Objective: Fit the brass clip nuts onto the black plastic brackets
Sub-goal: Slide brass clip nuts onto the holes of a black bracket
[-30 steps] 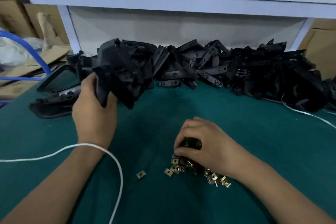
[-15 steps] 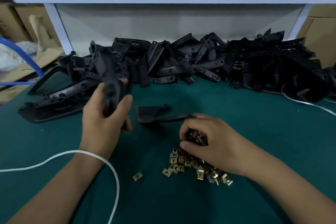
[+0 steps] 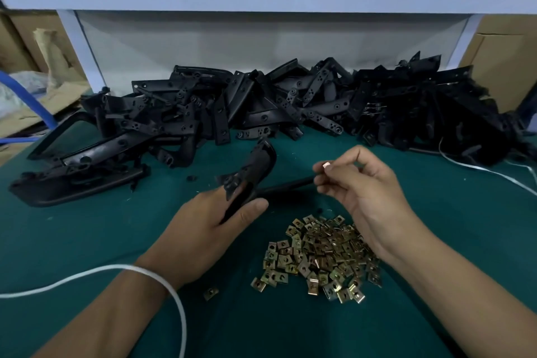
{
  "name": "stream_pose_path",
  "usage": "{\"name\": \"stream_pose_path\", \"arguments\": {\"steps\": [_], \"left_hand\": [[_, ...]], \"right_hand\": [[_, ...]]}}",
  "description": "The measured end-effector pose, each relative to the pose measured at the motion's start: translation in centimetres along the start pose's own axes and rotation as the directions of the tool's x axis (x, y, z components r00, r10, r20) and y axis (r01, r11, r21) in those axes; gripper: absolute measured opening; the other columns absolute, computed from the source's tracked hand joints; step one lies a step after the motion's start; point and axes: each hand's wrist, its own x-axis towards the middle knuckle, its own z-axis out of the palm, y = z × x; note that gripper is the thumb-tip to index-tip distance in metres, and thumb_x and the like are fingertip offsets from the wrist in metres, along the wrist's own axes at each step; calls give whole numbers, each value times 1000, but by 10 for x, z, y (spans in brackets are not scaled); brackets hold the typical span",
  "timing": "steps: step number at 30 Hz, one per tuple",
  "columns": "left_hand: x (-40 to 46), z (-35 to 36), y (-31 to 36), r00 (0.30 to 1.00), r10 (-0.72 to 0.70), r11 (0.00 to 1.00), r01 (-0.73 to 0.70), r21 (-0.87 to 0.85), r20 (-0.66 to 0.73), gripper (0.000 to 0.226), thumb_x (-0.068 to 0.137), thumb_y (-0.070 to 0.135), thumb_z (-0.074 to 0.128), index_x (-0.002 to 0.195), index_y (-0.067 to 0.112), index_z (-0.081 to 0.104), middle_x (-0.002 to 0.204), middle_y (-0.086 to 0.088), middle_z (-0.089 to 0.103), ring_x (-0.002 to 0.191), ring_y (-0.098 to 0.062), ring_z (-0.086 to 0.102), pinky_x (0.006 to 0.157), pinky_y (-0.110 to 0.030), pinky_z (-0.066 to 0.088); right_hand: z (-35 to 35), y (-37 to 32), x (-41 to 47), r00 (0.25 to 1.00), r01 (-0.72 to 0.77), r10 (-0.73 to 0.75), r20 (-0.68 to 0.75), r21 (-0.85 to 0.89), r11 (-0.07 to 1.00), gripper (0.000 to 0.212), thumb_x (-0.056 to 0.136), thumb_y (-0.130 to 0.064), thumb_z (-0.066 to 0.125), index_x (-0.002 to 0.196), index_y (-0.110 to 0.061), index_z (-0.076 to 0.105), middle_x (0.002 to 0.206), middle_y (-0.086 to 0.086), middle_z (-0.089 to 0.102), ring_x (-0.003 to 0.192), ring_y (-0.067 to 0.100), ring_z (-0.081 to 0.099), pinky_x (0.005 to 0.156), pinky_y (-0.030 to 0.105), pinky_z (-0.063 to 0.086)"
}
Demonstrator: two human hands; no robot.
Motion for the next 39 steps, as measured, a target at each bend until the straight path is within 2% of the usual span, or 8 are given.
{"name": "stream_pose_path", "arguments": {"steps": [2, 3, 6, 9, 16, 21, 28, 39], "left_hand": [[0, -2, 0, 999, 39, 996, -37, 81, -18, 30, 93, 82, 35, 111, 62, 49, 95, 36, 59, 85, 7, 60, 68, -14, 45], [0, -5, 2, 998, 61, 989, -58, 133, -13, 34, 94, 79, 35, 127, 73, 39, 109, 40, 57, 95, 11, 59, 75, -13, 46], [0, -8, 3, 991, 128, 963, -117, 243, -31, 61, 94, 68, 39, 151, 67, 17, 112, 25, 55, 91, -6, 61, 71, -27, 54], [1, -9, 4, 990, 134, 954, -114, 278, -52, 67, 93, 61, 44, 152, 66, 14, 110, 19, 55, 87, -13, 61, 66, -36, 56], [2, -6, 3, 989, 128, 941, -100, 324, -68, 76, 94, 44, 61, 153, 65, 17, 109, 21, 53, 87, -10, 58, 66, -35, 56], [1, -4, 3, 989, 119, 950, -86, 300, -92, 72, 93, 47, 58, 152, 64, 21, 111, 28, 49, 94, -4, 54, 70, -28, 53], [1, -4, 4, 992, 109, 954, -88, 287, -60, 73, 94, 45, 59, 152, 65, 20, 110, 28, 50, 92, -3, 55, 70, -32, 56], [2, -9, 9, 990, 136, 896, -104, 431, -45, 70, 96, 50, 54, 155, 61, 17, 107, 17, 53, 80, -14, 60, 59, -35, 56]], "right_hand": [[1, 0, 0, 1000, -7, 7, 21, 22, 1000, 10, 98, 5, 62, 91, -3, 62, 105, 24, 76, 89, 31, 74, 76, 31, 60], [2, 0, -1, 999, -9, 7, 45, 37, 999, 7, 98, 3, 64, 93, -3, 63, 107, 26, 75, 90, 33, 75, 77, 32, 61], [5, -1, -3, 991, -14, 6, 135, 56, 998, 6, 92, -7, 70, 97, -5, 67, 108, 28, 75, 93, 39, 76, 79, 36, 63], [10, -1, -6, 981, -17, 6, 192, 54, 998, 11, 89, -10, 73, 99, -6, 71, 103, 26, 75, 88, 37, 76, 77, 36, 63], [17, -2, -11, 972, -30, 11, 234, 77, 997, 13, 91, -10, 70, 100, -1, 74, 99, 25, 74, 84, 34, 75, 75, 35, 63], [19, 0, -12, 973, -41, 19, 228, 91, 995, 9, 84, -7, 76, 93, -7, 79, 94, 19, 75, 83, 30, 77, 76, 33, 63], [21, 4, -11, 980, 29, -37, 193, 45, 999, 21, 69, -11, 86, 89, -9, 81, 93, 18, 75, 86, 28, 75, 81, 33, 63], [18, 5, -11, 980, 133, -107, 170, -148, 980, 15, 74, -9, 84, 88, -6, 80, 88, 17, 80, 78, 30, 80, 75, 29, 65]]}}
